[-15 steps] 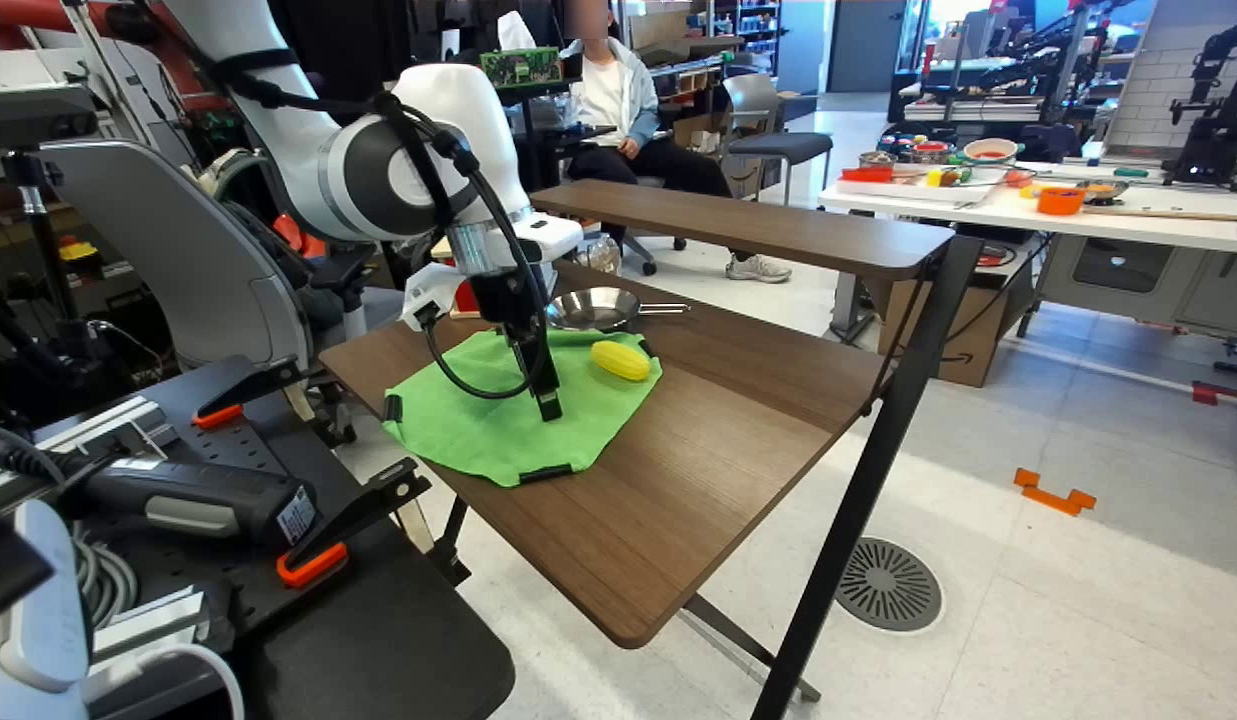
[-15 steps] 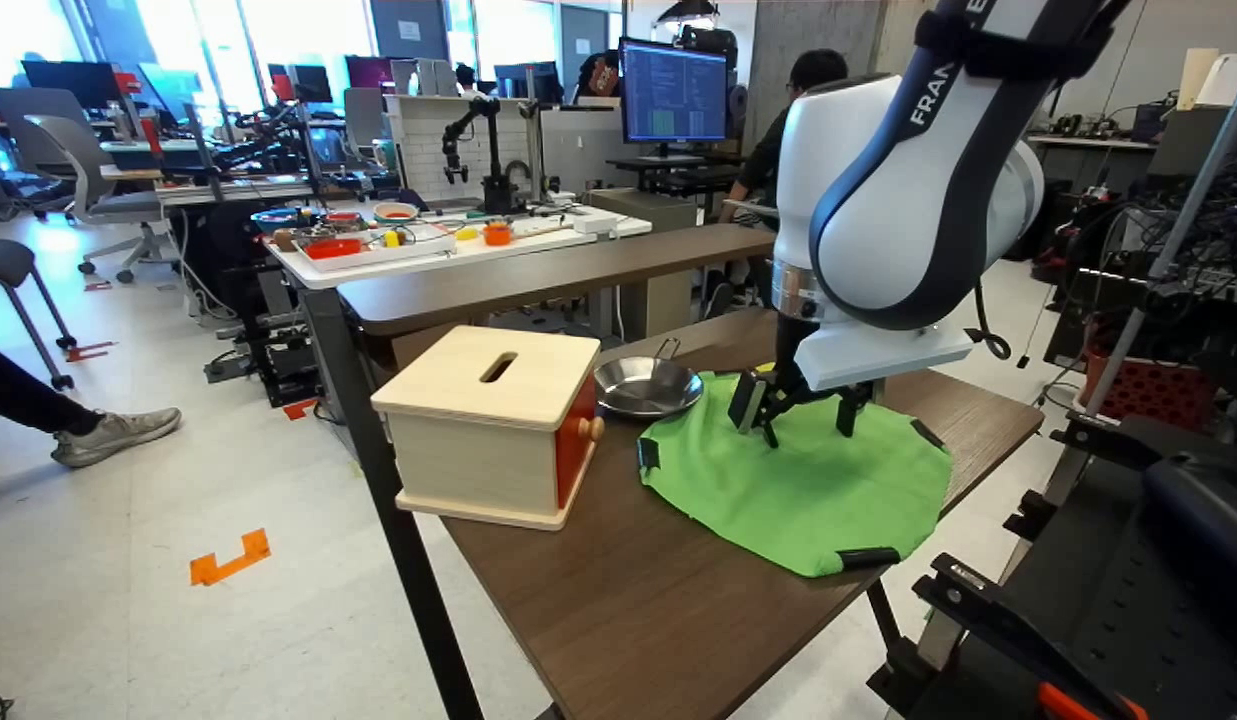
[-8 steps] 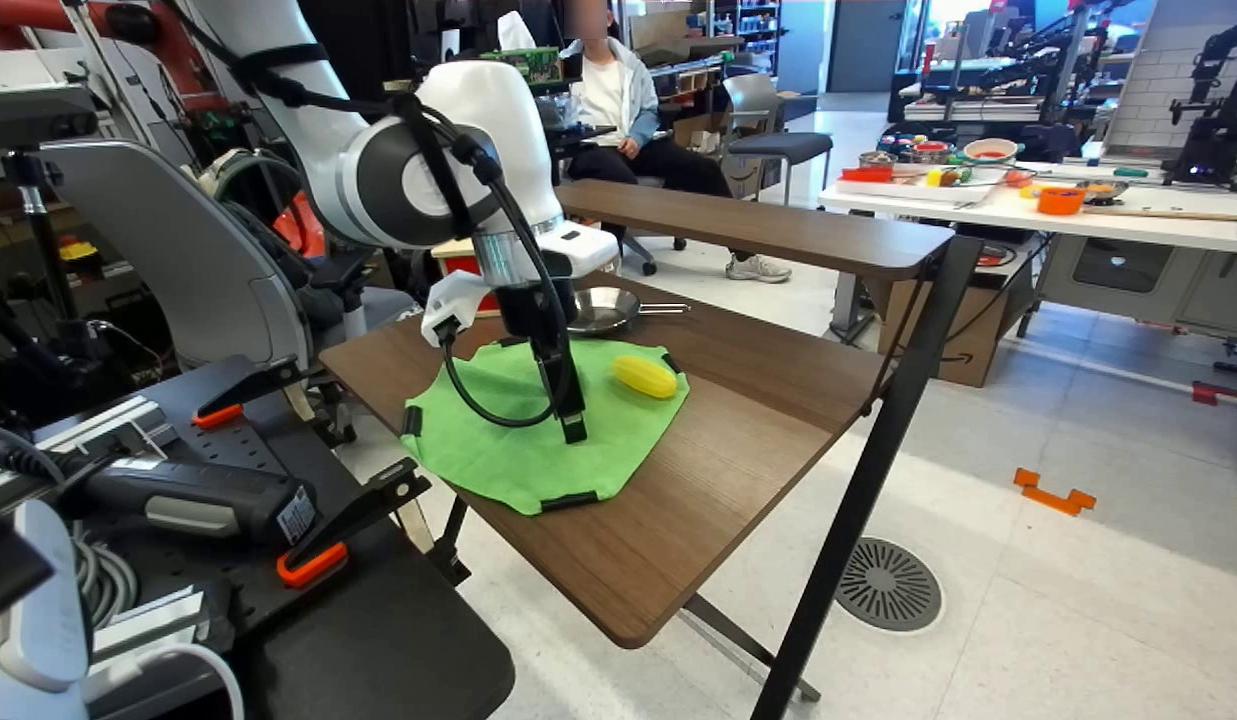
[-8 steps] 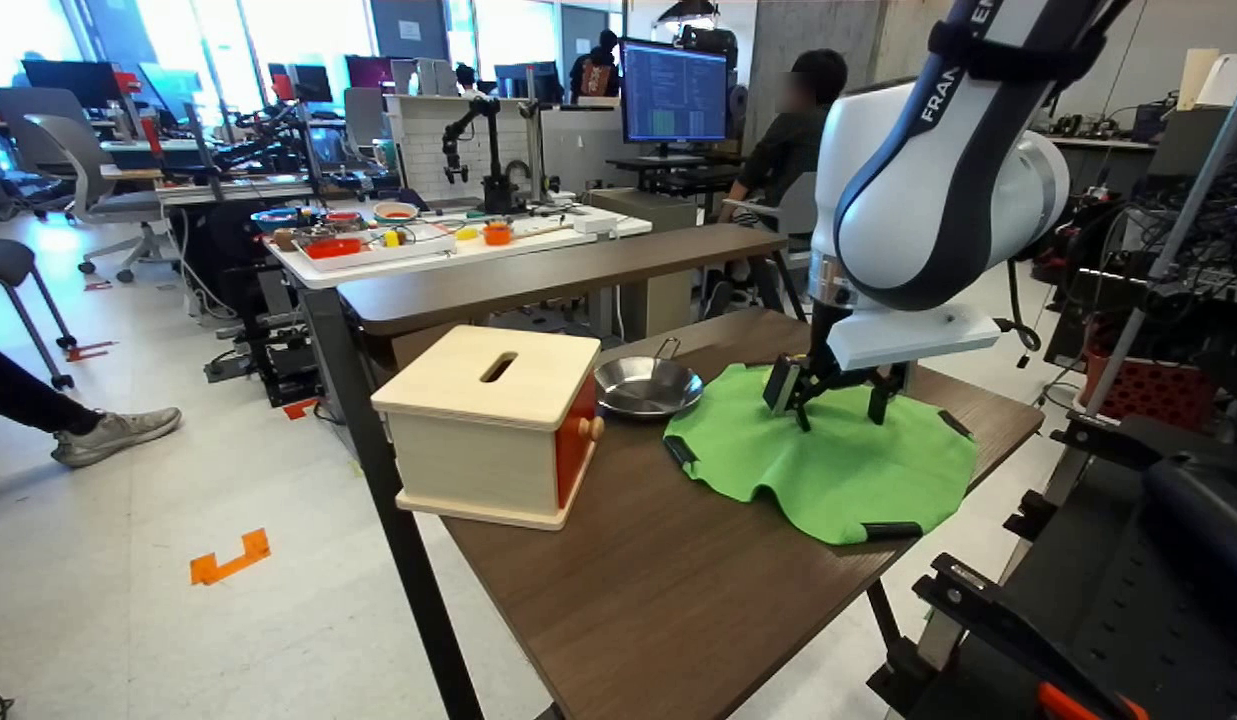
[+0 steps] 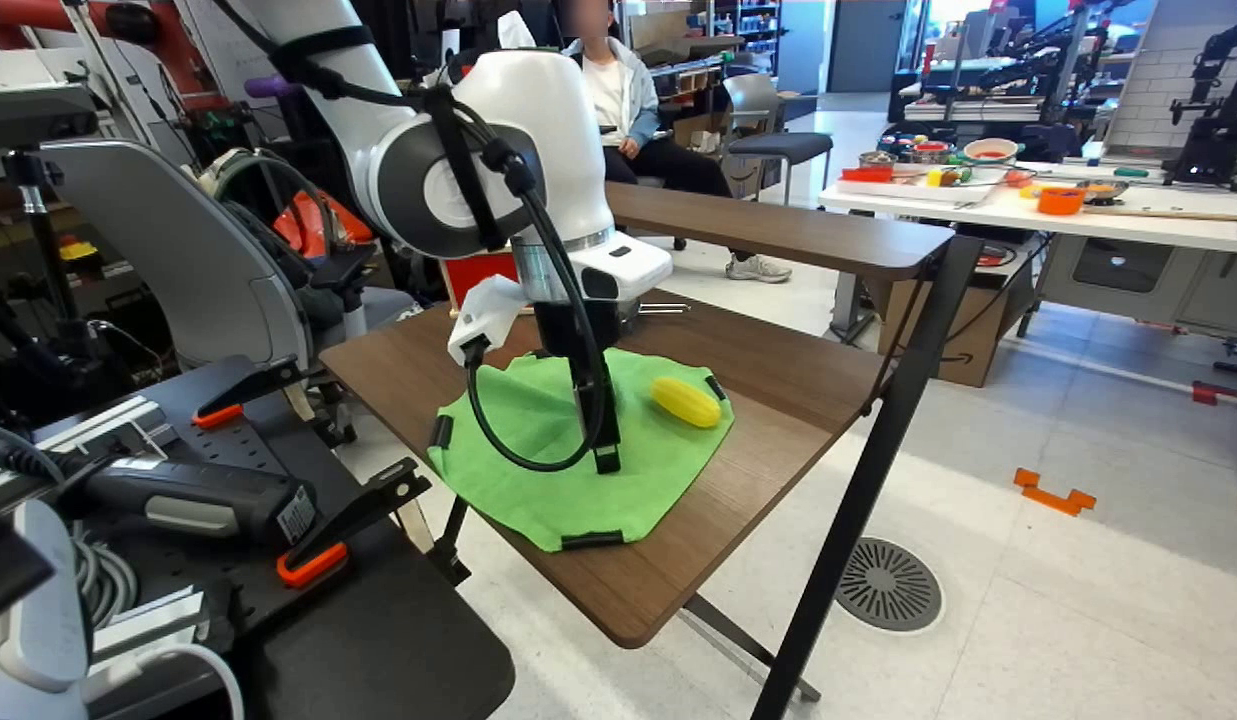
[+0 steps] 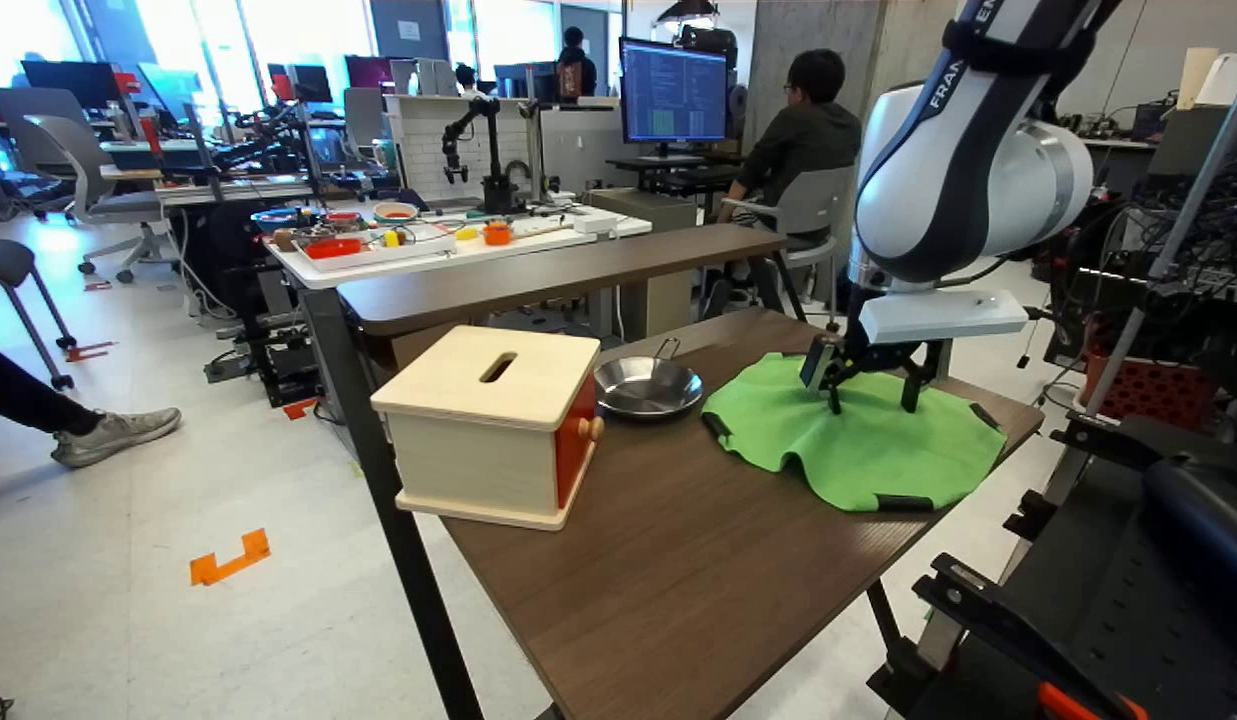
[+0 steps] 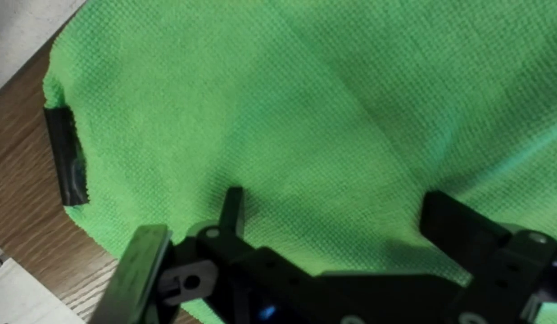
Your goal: Move the green towel to the right
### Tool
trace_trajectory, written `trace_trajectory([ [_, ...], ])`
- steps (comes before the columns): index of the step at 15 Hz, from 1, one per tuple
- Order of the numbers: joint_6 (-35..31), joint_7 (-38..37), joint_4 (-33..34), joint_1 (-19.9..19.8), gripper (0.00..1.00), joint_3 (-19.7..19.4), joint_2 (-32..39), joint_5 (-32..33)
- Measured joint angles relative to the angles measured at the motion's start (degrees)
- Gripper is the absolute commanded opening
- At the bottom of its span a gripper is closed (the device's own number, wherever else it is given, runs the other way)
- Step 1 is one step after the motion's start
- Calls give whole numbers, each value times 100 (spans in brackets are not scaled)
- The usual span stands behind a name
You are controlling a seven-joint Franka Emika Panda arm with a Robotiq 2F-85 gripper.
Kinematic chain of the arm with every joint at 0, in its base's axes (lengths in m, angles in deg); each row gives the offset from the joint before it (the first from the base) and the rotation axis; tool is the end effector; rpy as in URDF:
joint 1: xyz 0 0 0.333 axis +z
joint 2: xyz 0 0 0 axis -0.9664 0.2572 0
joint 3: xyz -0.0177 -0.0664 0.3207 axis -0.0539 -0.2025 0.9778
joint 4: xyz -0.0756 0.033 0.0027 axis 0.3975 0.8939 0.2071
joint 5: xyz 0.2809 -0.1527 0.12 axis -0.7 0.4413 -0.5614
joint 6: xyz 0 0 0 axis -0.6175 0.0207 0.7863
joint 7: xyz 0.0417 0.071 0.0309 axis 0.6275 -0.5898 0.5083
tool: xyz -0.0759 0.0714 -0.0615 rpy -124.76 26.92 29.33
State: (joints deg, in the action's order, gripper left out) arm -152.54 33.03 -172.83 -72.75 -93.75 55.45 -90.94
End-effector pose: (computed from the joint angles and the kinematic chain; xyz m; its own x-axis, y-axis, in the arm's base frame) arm 0.5413 -0.1035 0.1096 0.8289 -0.5561 0.0600 -0.5592 -0.8216 0.1111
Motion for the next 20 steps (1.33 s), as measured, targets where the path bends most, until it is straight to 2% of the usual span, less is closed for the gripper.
trace_trajectory([
  [9,740,89,578,-711,100,117,5,-299],
  [20,1078,88,913,-935,100,124,157,-389],
])
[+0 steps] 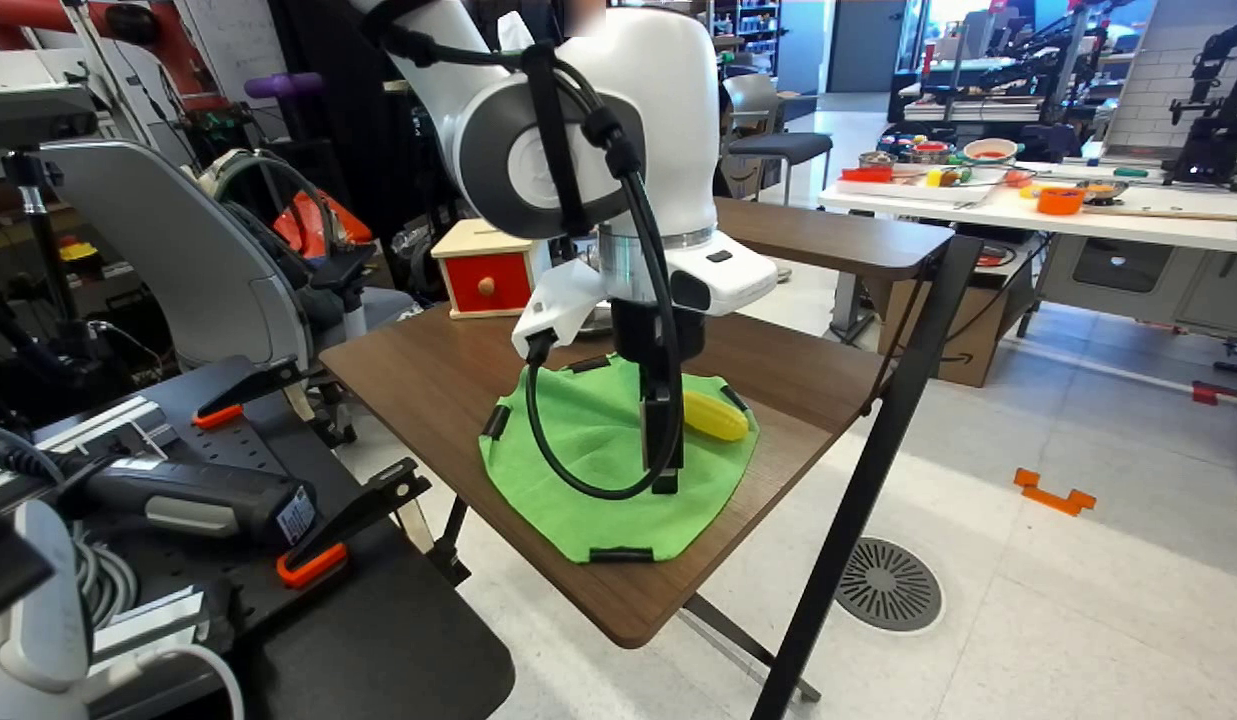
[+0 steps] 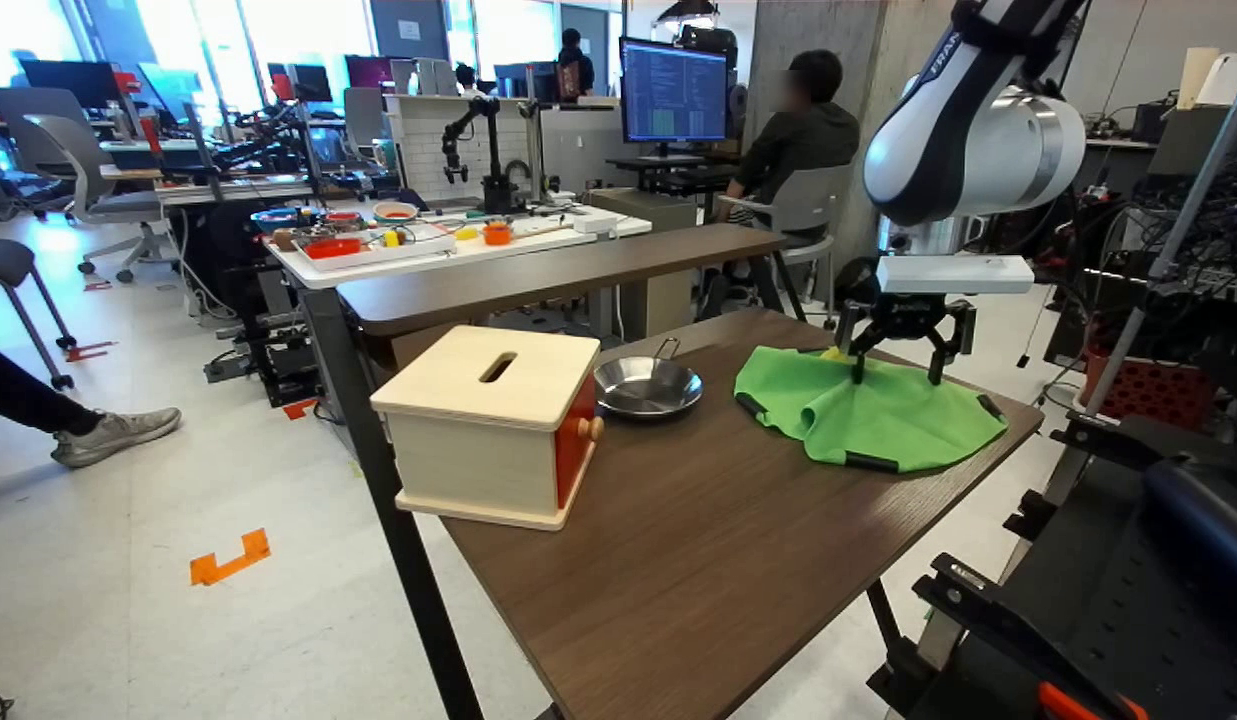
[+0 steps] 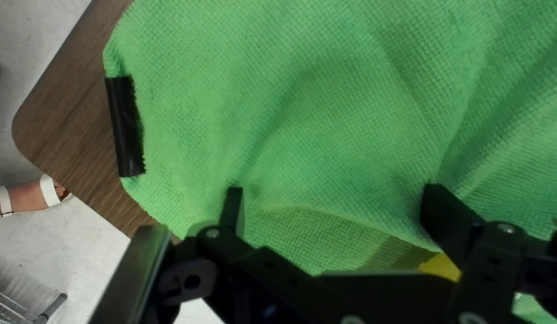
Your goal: Move the green towel to the right
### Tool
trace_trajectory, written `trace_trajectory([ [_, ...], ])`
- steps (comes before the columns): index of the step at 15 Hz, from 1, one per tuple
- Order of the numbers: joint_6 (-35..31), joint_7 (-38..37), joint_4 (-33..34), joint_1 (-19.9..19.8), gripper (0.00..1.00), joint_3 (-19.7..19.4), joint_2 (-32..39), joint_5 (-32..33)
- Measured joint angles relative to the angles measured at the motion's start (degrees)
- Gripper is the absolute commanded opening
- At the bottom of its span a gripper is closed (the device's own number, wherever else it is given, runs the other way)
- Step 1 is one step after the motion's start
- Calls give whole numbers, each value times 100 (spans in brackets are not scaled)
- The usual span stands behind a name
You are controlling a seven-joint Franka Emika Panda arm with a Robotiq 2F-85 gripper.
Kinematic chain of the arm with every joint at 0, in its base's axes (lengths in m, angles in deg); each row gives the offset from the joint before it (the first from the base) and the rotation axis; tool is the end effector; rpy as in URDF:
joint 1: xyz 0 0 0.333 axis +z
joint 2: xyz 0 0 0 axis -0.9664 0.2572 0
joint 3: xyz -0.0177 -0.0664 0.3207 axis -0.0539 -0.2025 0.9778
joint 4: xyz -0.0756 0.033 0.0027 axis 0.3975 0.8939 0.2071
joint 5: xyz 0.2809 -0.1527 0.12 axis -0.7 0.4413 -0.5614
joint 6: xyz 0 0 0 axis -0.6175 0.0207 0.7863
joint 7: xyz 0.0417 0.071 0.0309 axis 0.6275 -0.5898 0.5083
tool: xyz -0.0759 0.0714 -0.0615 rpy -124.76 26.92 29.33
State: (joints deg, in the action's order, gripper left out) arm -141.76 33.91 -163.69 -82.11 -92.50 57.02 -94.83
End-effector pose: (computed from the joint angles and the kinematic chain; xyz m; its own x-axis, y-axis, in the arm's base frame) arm 0.5553 -0.1840 0.1211 0.7091 -0.7050 -0.0106 -0.7018 -0.7071 0.0860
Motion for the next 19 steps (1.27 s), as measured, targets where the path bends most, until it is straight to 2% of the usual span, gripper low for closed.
trace_trajectory([
  [7,225,0,239,-248,100,4,49,-91],
  [12,225,92,195,-218,100,-13,-101,-66],
  [14,163,278,-97,-139,100,-34,-408,-9],
  [19,-502,715,-1442,143,100,-81,-1535,413],
])
